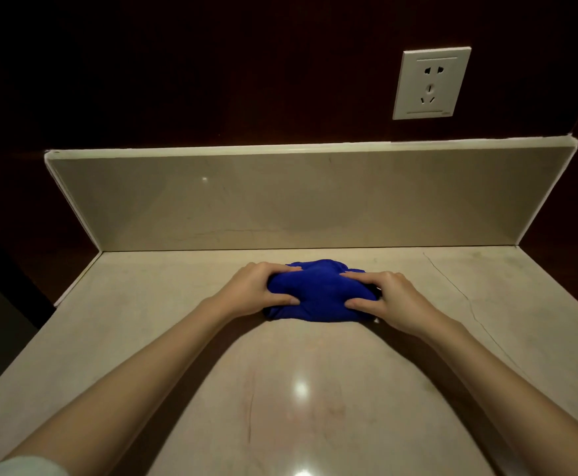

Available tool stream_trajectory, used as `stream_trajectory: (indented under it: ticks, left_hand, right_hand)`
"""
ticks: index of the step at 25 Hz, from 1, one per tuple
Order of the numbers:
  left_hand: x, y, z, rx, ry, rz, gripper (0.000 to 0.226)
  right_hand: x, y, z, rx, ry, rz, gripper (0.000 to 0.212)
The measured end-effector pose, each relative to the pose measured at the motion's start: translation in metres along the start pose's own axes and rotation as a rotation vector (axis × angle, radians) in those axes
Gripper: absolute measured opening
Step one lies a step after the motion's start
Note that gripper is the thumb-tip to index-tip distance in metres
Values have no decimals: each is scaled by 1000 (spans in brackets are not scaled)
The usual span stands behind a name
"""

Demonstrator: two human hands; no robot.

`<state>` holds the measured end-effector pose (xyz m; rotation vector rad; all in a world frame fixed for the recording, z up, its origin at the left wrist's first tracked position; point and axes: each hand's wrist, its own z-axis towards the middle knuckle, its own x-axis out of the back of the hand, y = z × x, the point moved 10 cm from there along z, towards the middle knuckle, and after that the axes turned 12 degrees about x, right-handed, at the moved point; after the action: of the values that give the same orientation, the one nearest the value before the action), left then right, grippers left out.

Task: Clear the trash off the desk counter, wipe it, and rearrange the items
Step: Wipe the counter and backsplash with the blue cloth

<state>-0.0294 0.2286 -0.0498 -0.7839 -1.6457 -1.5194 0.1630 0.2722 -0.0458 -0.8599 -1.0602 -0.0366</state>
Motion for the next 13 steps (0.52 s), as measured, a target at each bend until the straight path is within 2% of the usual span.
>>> stream_trajectory:
  ticks: [8,13]
  left_hand:
    - [7,-1,57,-19,59,-24,57]
    - [4,0,61,-23,20,-3,59]
  right_hand:
    - [17,38,46,-29,58,49,47]
    - [18,46,56,-37,20,84,46]
